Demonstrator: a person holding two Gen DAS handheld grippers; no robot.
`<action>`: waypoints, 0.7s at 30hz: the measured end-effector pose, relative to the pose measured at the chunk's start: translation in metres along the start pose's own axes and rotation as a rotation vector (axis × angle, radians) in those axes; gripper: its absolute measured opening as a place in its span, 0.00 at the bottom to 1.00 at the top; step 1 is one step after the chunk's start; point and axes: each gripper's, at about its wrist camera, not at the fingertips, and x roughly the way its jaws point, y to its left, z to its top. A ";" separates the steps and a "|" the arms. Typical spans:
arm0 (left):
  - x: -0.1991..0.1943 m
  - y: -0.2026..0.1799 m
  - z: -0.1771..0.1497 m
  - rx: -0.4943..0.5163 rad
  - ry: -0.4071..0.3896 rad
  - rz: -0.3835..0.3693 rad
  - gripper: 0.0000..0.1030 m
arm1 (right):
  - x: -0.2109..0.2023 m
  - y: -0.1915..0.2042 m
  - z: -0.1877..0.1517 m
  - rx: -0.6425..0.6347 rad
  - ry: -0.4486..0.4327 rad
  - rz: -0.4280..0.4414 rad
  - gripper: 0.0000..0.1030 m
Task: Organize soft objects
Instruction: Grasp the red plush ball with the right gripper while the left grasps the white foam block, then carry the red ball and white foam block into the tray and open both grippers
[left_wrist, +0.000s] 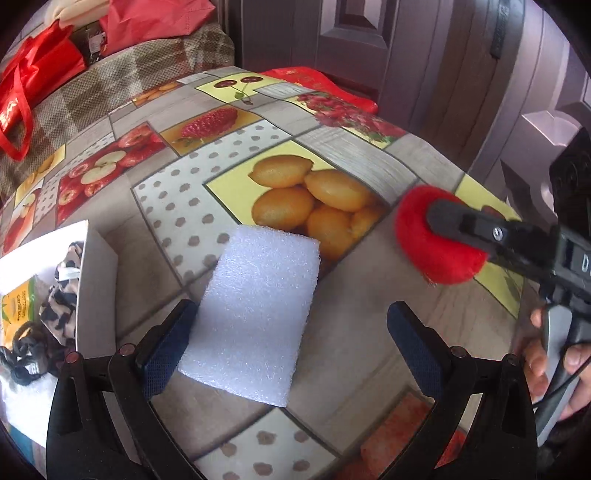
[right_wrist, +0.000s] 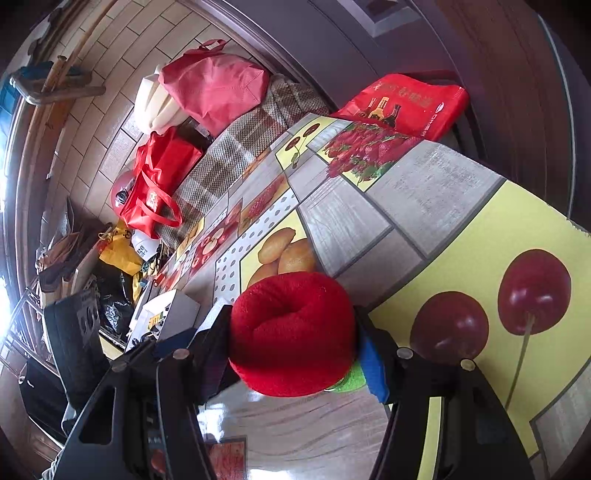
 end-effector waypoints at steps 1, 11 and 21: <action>-0.001 -0.005 -0.002 0.030 -0.002 0.017 0.99 | 0.000 0.000 0.000 -0.001 0.000 0.000 0.60; 0.000 -0.014 -0.001 0.070 -0.031 0.116 0.57 | 0.000 0.001 -0.001 -0.003 0.000 -0.001 0.61; -0.073 -0.036 -0.068 0.047 -0.262 0.081 0.56 | -0.004 0.004 -0.002 -0.020 -0.024 0.048 0.60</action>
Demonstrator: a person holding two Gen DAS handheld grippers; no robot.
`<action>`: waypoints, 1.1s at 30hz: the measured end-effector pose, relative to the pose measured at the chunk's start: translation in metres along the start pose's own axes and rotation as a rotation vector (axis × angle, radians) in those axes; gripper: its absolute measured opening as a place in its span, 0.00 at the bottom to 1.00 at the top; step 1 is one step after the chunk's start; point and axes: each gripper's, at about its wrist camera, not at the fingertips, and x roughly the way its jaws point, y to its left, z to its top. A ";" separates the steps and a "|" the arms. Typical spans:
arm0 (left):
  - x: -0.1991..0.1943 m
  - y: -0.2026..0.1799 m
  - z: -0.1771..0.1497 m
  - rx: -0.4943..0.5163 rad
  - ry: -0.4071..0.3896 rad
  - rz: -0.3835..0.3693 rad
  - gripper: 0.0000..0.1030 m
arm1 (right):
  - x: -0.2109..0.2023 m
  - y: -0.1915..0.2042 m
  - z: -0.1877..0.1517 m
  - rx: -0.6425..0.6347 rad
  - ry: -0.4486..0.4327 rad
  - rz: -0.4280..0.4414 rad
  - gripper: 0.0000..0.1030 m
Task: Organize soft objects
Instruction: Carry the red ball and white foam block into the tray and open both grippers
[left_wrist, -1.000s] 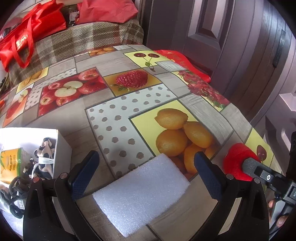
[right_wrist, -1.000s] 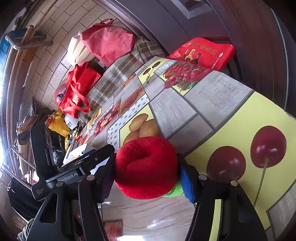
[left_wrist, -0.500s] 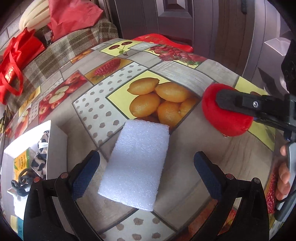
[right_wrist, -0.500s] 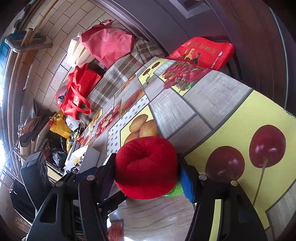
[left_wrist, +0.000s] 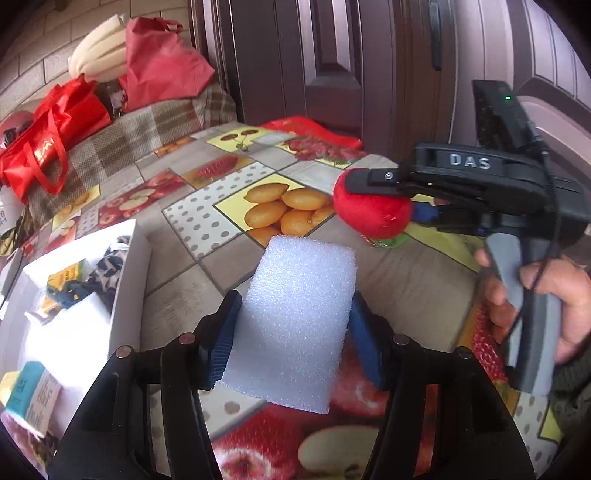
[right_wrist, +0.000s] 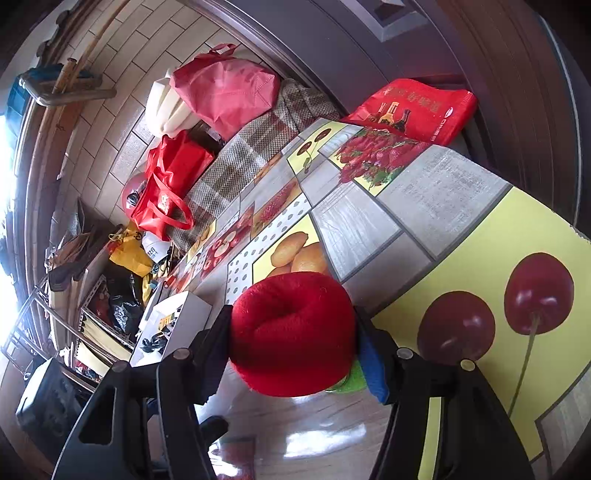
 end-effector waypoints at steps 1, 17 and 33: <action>-0.013 0.003 -0.007 -0.015 -0.028 0.001 0.56 | -0.001 0.003 0.000 -0.015 -0.006 0.005 0.60; -0.102 0.083 -0.064 -0.181 -0.247 0.260 0.56 | -0.033 0.084 -0.051 -0.288 -0.177 0.018 0.60; -0.125 0.192 -0.048 -0.356 -0.335 0.409 0.57 | -0.018 0.135 -0.073 -0.420 -0.206 0.013 0.60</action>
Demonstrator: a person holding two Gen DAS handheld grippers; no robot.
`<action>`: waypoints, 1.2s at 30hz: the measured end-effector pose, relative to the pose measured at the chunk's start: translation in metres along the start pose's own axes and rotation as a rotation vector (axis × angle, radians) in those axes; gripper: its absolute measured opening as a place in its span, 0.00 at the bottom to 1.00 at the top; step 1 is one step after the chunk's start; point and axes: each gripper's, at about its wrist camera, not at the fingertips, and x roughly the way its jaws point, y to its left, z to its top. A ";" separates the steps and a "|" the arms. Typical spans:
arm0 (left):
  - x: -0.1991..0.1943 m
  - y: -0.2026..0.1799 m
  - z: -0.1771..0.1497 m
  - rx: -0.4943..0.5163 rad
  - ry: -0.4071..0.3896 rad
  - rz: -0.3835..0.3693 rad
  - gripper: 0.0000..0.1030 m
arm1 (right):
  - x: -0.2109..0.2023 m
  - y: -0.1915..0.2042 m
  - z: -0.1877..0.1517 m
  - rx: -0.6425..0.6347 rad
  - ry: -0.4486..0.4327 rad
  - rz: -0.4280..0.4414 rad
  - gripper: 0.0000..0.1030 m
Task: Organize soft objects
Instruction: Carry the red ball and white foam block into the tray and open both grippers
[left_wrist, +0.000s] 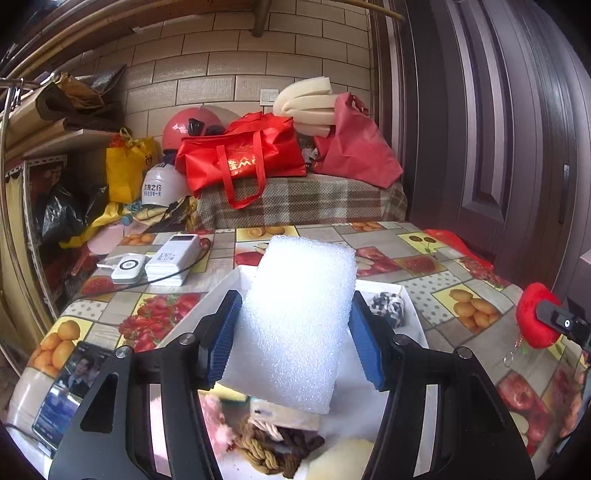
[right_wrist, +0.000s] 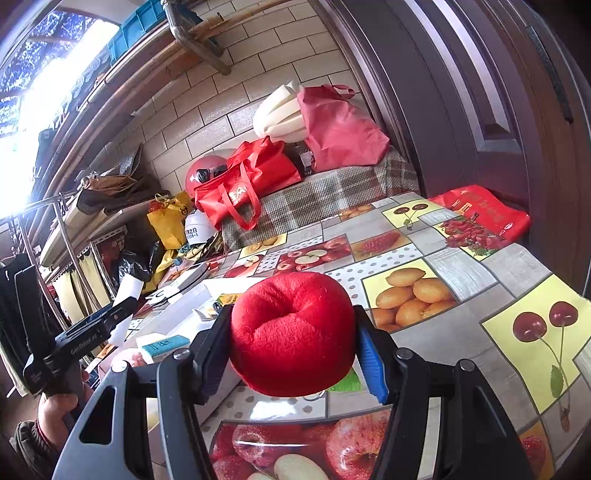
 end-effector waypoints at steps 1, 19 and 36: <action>0.003 0.005 0.006 -0.007 -0.010 0.002 0.57 | 0.002 0.003 0.002 0.000 0.004 0.003 0.60; 0.020 0.069 0.009 -0.154 0.036 0.060 0.57 | 0.065 0.106 0.028 -0.146 0.102 0.169 0.60; 0.021 0.066 0.006 -0.161 0.059 0.065 0.57 | 0.093 0.127 -0.012 -0.126 0.236 0.197 0.60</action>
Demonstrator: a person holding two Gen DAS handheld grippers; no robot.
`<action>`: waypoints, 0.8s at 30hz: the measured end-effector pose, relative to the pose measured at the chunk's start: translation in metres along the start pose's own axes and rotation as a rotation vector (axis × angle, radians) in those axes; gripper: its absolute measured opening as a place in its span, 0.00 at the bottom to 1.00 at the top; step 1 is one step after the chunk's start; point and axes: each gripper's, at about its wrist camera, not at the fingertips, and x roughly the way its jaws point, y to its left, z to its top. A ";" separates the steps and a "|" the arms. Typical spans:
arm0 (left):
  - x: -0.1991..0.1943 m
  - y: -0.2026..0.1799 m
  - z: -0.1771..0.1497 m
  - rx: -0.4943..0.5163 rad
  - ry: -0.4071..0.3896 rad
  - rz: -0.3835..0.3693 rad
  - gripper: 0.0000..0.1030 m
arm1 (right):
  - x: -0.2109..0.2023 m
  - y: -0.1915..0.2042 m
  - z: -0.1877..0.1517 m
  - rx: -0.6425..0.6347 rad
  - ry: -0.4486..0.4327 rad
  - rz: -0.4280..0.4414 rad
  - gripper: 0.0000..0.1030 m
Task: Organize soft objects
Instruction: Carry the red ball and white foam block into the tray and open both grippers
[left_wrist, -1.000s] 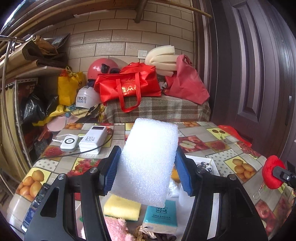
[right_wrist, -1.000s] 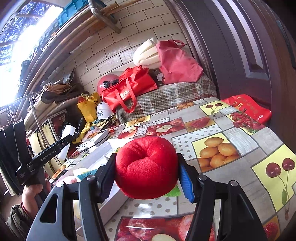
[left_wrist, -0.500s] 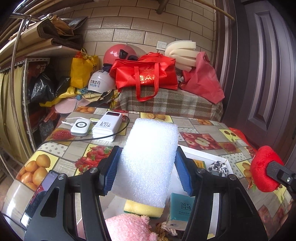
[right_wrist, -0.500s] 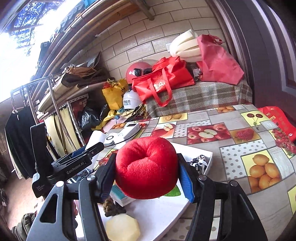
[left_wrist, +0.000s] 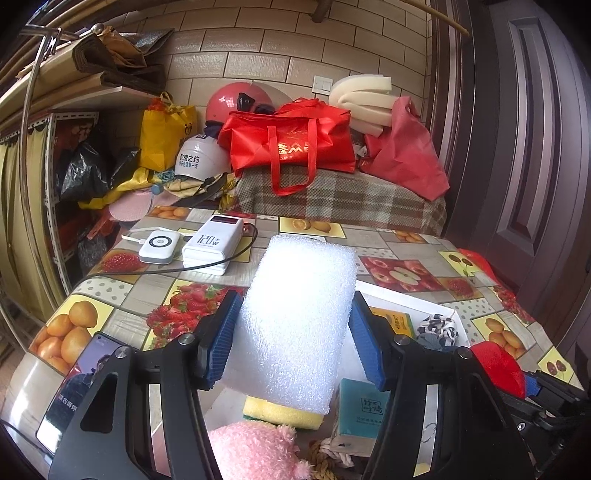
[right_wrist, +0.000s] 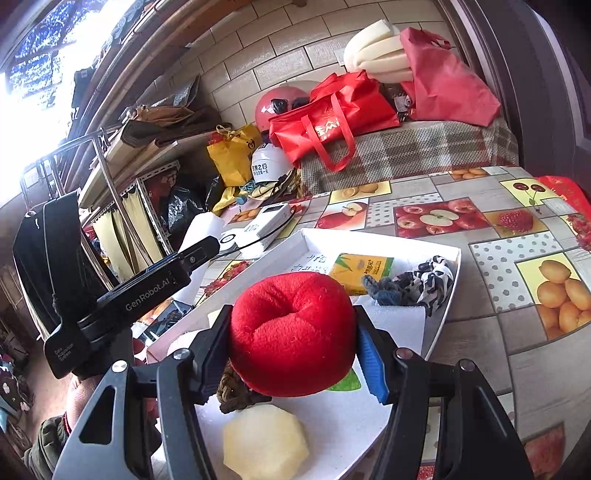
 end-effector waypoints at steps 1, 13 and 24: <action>0.001 -0.001 0.001 0.003 0.002 0.000 0.57 | 0.001 0.001 -0.001 -0.003 0.002 0.000 0.60; 0.002 -0.008 -0.001 0.056 -0.017 0.005 0.74 | 0.008 0.002 -0.007 0.000 0.026 -0.011 0.74; 0.002 -0.001 -0.005 0.036 -0.022 0.055 1.00 | -0.005 -0.002 -0.007 -0.001 -0.052 -0.081 1.00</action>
